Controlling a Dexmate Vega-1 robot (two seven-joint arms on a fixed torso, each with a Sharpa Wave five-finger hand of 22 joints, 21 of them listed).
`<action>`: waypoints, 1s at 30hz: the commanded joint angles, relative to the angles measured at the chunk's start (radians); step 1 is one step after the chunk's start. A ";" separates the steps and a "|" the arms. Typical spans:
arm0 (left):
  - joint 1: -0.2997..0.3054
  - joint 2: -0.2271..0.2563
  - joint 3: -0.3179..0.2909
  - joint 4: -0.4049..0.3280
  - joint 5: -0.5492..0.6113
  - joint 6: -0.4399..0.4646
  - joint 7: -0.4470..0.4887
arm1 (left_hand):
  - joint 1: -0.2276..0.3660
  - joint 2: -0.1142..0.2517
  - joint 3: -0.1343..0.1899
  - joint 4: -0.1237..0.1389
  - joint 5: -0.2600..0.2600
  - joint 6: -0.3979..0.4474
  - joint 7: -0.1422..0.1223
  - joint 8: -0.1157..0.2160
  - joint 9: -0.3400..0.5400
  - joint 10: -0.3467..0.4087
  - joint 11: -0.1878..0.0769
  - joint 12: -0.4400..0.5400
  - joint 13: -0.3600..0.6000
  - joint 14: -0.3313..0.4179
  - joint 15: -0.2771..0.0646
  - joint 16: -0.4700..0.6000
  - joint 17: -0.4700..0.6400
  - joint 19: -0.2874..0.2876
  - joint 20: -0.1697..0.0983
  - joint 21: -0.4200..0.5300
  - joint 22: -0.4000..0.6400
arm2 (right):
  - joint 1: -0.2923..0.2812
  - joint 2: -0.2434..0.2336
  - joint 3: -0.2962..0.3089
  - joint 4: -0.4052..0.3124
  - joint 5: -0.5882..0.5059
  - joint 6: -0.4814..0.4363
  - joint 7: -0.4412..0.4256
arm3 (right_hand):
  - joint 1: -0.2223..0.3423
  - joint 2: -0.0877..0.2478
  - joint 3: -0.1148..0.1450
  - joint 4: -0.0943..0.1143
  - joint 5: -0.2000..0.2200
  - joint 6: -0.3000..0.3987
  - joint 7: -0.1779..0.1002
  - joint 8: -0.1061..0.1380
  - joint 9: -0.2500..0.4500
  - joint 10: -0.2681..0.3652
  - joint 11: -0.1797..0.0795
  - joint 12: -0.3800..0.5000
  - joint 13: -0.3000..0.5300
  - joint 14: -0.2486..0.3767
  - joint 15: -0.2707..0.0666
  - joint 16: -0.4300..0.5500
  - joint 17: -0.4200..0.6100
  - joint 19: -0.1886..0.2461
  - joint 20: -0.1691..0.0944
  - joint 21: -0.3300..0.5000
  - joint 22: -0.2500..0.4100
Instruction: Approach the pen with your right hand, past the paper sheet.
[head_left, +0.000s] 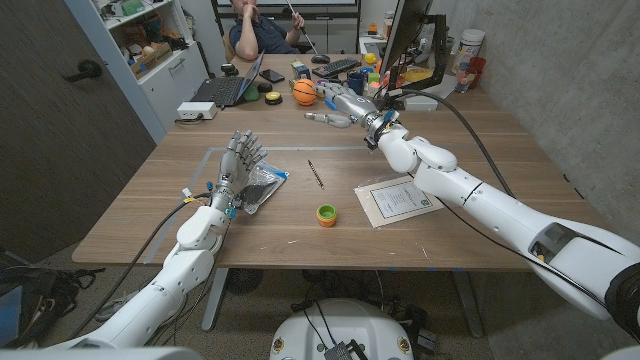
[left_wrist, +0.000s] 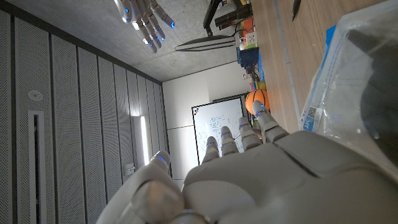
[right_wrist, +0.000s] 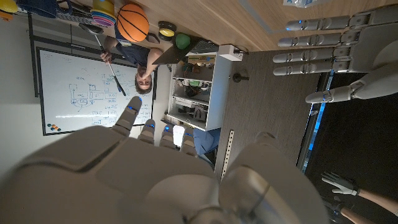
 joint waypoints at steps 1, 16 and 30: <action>-0.011 -0.007 0.001 0.025 -0.006 -0.003 -0.014 | -0.002 0.010 -0.007 0.000 0.010 0.003 -0.006 0.003 0.002 -0.002 0.004 0.003 0.006 -0.004 0.004 0.000 0.005 0.001 0.006 -0.006 0.006 | 0.021 0.019 -0.041 0.036 -0.015 -0.007 0.017 | 0.010 0.003 0.004 -0.005 0.004 0.006 -0.004 0.001 0.003 0.005 0.002 0.004 0.001 -0.011 -0.008 -0.001 0.001 -0.006 0.000 -0.006 0.003; -0.004 -0.004 0.000 0.025 -0.002 -0.002 -0.009 | -0.002 0.010 -0.010 0.000 0.011 0.004 -0.006 0.002 0.002 -0.001 0.005 0.003 0.006 -0.005 0.003 0.000 0.005 0.002 0.006 -0.009 0.006 | 0.031 0.036 -0.092 0.076 -0.030 -0.012 0.050 | 0.016 0.009 0.003 -0.007 0.003 0.011 -0.003 0.000 0.004 0.012 0.004 0.004 0.001 -0.001 -0.013 -0.003 0.001 0.003 0.004 -0.019 0.003; 0.003 0.000 0.000 0.023 -0.001 0.006 -0.002 | -0.003 0.010 -0.014 0.001 0.012 0.003 -0.006 0.002 0.002 -0.001 0.005 0.003 0.006 -0.005 0.004 0.000 0.005 0.002 0.006 -0.012 0.006 | 0.040 0.057 -0.124 0.115 -0.032 -0.012 0.074 | 0.014 0.010 -0.002 -0.005 0.000 0.025 -0.024 0.001 0.004 0.029 0.000 0.007 0.001 0.017 -0.015 -0.002 0.001 0.029 0.000 -0.029 0.004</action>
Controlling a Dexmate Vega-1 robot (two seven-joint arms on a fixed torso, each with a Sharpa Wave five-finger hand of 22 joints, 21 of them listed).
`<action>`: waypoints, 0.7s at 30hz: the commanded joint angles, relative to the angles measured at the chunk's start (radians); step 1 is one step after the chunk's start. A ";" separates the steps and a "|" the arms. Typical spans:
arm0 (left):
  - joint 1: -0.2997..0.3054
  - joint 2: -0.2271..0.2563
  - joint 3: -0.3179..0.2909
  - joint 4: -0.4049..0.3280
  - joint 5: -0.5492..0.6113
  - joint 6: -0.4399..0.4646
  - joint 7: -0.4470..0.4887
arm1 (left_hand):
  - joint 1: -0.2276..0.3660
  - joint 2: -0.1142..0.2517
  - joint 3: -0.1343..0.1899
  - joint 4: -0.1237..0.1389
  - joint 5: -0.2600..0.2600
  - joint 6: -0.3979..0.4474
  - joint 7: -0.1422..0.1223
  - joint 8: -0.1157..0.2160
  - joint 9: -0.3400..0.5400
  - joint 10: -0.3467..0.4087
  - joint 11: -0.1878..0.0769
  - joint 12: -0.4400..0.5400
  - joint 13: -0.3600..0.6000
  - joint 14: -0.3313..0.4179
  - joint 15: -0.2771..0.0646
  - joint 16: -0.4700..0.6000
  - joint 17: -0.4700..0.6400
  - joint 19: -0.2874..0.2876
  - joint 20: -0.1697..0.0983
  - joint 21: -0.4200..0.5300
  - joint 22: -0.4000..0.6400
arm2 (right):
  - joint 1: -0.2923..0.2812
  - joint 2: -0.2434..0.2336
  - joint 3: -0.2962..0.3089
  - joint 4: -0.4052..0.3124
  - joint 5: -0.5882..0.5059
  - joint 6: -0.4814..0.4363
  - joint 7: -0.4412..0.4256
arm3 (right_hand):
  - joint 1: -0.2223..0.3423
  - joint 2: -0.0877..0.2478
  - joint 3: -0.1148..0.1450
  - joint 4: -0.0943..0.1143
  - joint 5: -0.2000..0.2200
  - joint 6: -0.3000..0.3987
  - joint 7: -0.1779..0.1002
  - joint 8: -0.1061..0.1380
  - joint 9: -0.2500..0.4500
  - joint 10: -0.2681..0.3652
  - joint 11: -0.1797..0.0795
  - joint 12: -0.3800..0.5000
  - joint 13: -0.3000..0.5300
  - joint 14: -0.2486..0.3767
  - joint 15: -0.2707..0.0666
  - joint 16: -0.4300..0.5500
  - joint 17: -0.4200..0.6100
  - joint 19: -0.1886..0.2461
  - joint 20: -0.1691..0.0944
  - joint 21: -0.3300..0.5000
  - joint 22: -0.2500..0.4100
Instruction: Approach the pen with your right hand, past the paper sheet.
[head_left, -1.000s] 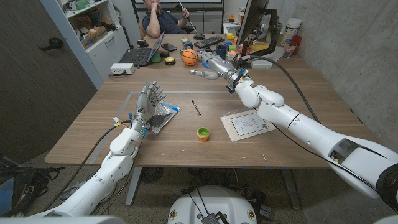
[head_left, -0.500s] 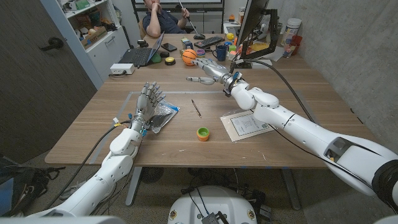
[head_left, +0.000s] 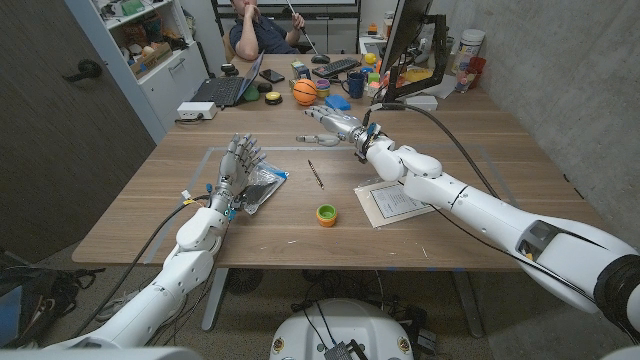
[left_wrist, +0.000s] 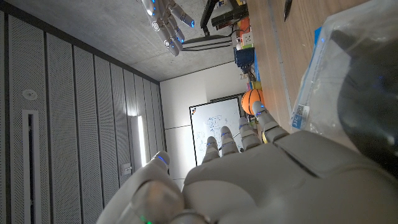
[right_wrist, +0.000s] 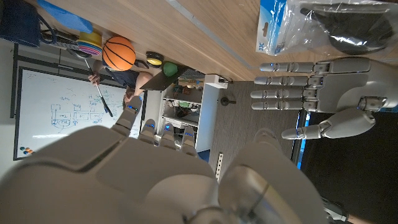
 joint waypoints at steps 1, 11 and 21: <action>0.005 0.002 0.000 0.003 -0.002 0.003 0.000 | -0.003 0.010 -0.006 0.001 0.003 0.003 -0.006 0.002 0.002 -0.001 0.005 0.003 0.006 -0.005 0.004 0.000 0.005 0.002 0.007 -0.002 0.003 | 0.009 0.021 -0.031 0.039 0.001 -0.005 0.024 | 0.004 0.001 0.000 -0.002 0.000 0.007 -0.012 0.001 0.002 0.008 0.001 0.007 0.000 0.005 -0.002 -0.002 0.001 0.012 0.005 -0.003 0.003; 0.004 0.000 0.001 0.012 0.002 0.004 0.003 | -0.004 0.011 -0.008 0.002 0.004 0.003 -0.008 0.002 0.002 -0.001 0.005 0.003 0.006 -0.006 0.002 0.000 0.005 0.003 0.006 -0.004 0.003 | 0.030 0.047 -0.060 0.099 0.007 -0.015 0.048 | -0.003 0.003 -0.008 0.003 -0.004 0.012 -0.016 -0.001 0.003 0.016 -0.001 0.005 0.000 0.014 -0.005 -0.005 0.001 0.018 0.004 -0.020 0.003; 0.001 0.002 0.002 0.020 0.006 -0.001 -0.002 | -0.004 0.011 -0.011 0.002 0.004 0.003 -0.006 0.002 0.002 -0.001 0.005 0.003 0.006 -0.006 0.002 0.000 0.005 0.004 0.006 -0.006 0.003 | 0.050 0.067 -0.092 0.146 0.016 0.000 0.063 | -0.004 0.011 -0.012 0.007 -0.008 0.022 -0.015 -0.001 0.003 0.021 0.000 0.003 0.000 0.023 -0.008 -0.009 0.001 0.041 0.005 -0.033 0.004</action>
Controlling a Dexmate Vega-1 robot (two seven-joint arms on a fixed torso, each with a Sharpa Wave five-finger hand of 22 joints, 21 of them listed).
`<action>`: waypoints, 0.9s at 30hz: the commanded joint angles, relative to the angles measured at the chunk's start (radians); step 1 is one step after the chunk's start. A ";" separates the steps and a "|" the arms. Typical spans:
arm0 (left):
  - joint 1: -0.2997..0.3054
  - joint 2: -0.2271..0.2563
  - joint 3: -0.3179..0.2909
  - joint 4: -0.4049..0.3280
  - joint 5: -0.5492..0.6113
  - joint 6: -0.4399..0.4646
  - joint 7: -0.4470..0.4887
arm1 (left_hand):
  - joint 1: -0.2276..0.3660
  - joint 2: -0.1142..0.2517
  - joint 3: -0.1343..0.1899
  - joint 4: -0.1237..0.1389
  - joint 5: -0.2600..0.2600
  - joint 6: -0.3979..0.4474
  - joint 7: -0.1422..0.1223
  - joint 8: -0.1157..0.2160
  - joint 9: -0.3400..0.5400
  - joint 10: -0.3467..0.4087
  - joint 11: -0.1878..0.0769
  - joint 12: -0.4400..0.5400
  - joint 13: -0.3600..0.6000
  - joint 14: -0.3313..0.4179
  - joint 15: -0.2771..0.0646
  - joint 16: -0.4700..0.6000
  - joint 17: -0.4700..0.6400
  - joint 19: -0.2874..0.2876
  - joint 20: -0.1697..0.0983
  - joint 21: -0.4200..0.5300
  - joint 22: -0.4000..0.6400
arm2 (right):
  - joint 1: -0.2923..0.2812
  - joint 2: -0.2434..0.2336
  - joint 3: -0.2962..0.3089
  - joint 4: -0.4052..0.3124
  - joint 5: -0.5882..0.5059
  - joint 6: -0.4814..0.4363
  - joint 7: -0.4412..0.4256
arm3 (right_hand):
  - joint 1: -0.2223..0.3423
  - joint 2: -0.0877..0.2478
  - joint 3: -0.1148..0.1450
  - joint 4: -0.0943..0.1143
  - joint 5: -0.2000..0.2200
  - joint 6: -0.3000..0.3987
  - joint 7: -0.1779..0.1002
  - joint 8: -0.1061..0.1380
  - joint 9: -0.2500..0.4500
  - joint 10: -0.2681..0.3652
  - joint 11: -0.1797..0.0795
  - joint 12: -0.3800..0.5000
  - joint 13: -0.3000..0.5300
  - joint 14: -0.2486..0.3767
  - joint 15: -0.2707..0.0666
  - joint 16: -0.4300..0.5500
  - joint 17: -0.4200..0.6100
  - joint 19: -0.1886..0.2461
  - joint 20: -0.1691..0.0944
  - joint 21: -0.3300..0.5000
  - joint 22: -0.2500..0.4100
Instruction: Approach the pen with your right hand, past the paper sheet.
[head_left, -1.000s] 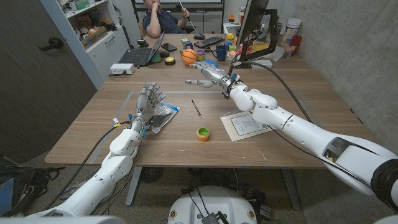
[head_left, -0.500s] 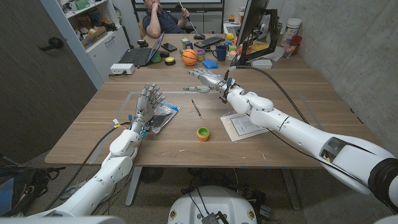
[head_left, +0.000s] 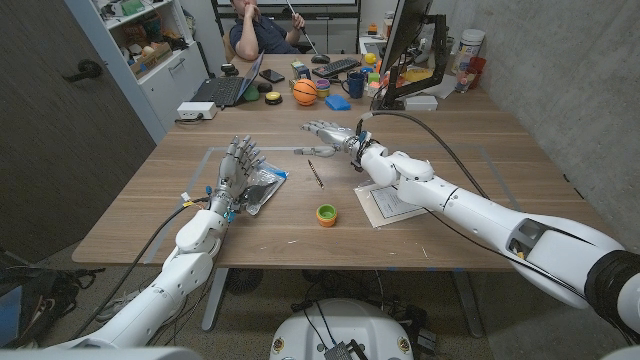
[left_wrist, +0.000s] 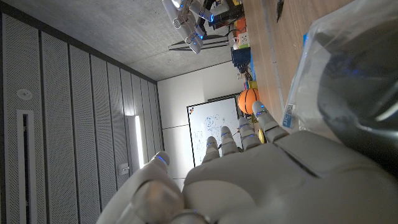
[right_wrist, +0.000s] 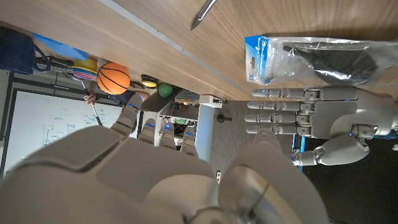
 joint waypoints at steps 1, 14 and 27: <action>-0.004 0.001 0.002 0.009 0.004 -0.002 -0.007 | -0.004 0.011 -0.008 -0.001 0.004 0.003 -0.006 0.002 0.002 -0.001 0.004 0.003 0.006 -0.006 0.002 0.000 0.005 0.004 0.007 -0.006 0.001 | 0.025 0.030 -0.046 0.067 0.009 0.017 0.022 | -0.003 0.012 -0.004 -0.001 -0.004 0.005 -0.004 -0.001 0.003 0.001 0.005 0.002 0.000 0.006 -0.001 -0.005 0.001 0.011 0.005 -0.004 0.002; -0.006 -0.001 0.003 0.019 0.005 -0.004 -0.009 | -0.005 0.011 -0.011 0.000 0.005 0.003 -0.006 0.002 0.002 -0.001 0.006 0.003 0.006 -0.006 0.003 0.000 0.005 0.004 0.007 -0.009 0.002 | 0.034 0.039 -0.084 0.091 -0.009 0.025 0.035 | 0.042 0.048 0.014 -0.016 -0.005 0.018 -0.024 -0.001 0.002 0.024 -0.003 0.004 0.000 0.051 -0.009 -0.002 -0.001 0.107 -0.018 -0.006 0.001; -0.008 -0.004 0.006 0.018 0.008 -0.004 -0.006 | -0.005 0.011 -0.014 0.000 0.005 0.004 -0.006 0.002 0.002 -0.001 0.006 0.003 0.006 -0.007 0.003 0.000 0.005 0.005 0.008 -0.012 0.002 | 0.035 0.030 -0.094 0.082 -0.030 0.009 0.040 | 0.122 0.063 0.030 -0.057 -0.005 0.098 -0.044 0.015 -0.001 0.099 -0.011 0.015 -0.002 0.137 -0.011 0.005 -0.003 0.222 -0.036 -0.025 0.000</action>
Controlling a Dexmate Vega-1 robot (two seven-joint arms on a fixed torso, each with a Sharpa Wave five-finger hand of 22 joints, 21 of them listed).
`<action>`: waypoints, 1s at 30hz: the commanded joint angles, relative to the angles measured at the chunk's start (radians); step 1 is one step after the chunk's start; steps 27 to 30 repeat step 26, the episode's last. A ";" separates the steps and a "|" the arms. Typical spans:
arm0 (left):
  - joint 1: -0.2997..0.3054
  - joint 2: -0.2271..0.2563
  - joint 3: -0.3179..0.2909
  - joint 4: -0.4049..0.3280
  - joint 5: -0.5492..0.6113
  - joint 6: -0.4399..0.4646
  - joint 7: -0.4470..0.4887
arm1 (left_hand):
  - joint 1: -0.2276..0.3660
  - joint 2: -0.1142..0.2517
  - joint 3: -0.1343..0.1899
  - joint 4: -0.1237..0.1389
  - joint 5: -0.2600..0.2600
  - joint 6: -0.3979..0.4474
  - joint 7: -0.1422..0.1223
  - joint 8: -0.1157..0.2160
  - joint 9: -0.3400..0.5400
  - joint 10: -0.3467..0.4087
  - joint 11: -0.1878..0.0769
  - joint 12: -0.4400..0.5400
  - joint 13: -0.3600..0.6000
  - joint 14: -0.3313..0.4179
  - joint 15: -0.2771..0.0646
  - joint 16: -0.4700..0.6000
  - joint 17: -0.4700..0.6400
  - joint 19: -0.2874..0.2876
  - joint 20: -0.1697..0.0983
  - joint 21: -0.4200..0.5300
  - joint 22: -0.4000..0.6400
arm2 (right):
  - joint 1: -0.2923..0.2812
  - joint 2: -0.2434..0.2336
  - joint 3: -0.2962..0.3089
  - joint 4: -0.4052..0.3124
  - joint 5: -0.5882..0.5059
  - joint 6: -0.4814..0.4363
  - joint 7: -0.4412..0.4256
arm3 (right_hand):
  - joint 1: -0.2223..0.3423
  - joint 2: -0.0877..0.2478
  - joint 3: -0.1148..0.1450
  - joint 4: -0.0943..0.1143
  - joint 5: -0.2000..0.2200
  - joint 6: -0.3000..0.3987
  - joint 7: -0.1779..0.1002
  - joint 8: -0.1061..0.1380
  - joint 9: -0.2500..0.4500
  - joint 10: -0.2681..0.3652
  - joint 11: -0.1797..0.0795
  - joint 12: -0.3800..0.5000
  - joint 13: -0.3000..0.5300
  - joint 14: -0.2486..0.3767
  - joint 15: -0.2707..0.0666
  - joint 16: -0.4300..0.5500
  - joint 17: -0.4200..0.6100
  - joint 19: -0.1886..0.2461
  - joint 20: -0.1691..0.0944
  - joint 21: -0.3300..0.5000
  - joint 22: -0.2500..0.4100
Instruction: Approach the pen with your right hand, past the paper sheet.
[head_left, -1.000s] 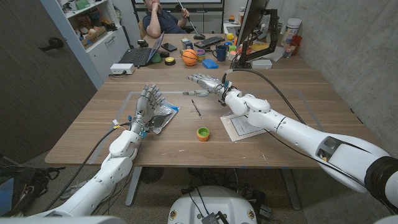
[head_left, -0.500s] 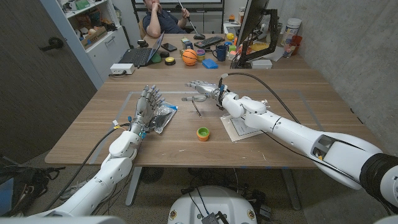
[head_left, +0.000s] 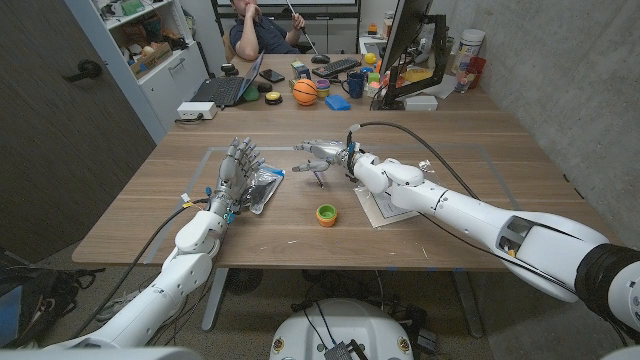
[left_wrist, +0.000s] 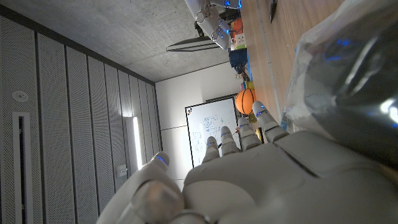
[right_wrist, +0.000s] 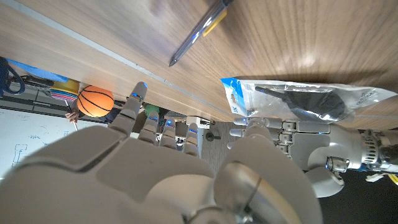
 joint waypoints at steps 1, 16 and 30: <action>-0.002 -0.003 0.003 0.001 0.004 -0.004 0.001 | -0.005 0.011 -0.006 0.000 0.005 0.004 -0.006 0.002 0.002 -0.001 0.006 0.003 0.006 -0.007 0.002 0.000 0.005 0.004 0.008 -0.004 0.002 | 0.002 -0.005 -0.014 -0.002 -0.016 -0.012 0.005 | 0.019 -0.001 0.002 -0.013 -0.002 0.025 -0.005 0.010 0.002 0.017 0.001 0.008 0.003 0.015 0.003 0.004 0.002 0.016 0.000 -0.010 0.002; 0.002 -0.003 0.005 -0.008 0.010 -0.003 0.011 | -0.006 0.011 -0.010 0.001 0.006 0.005 -0.006 0.002 0.003 -0.001 0.007 0.003 0.006 -0.007 0.002 0.000 0.005 0.006 0.009 -0.007 0.002 | -0.004 -0.016 -0.008 -0.012 -0.016 -0.016 0.009 | 0.038 -0.007 -0.004 -0.025 -0.003 0.064 -0.003 0.012 0.002 0.056 0.002 0.010 0.003 0.037 0.007 -0.002 0.002 0.033 0.009 -0.036 0.003; 0.003 -0.003 0.008 -0.010 0.013 -0.003 0.016 | -0.007 0.011 -0.012 0.002 0.006 0.004 -0.006 0.001 0.003 -0.001 0.006 0.003 0.006 -0.006 0.003 0.000 0.005 0.007 0.008 -0.009 0.002 | -0.005 -0.018 -0.004 -0.009 -0.012 -0.008 0.002 | 0.036 -0.008 -0.009 -0.023 -0.005 0.051 0.004 0.002 0.002 0.058 0.002 0.006 0.003 0.040 0.007 -0.006 0.003 0.027 0.008 -0.050 0.003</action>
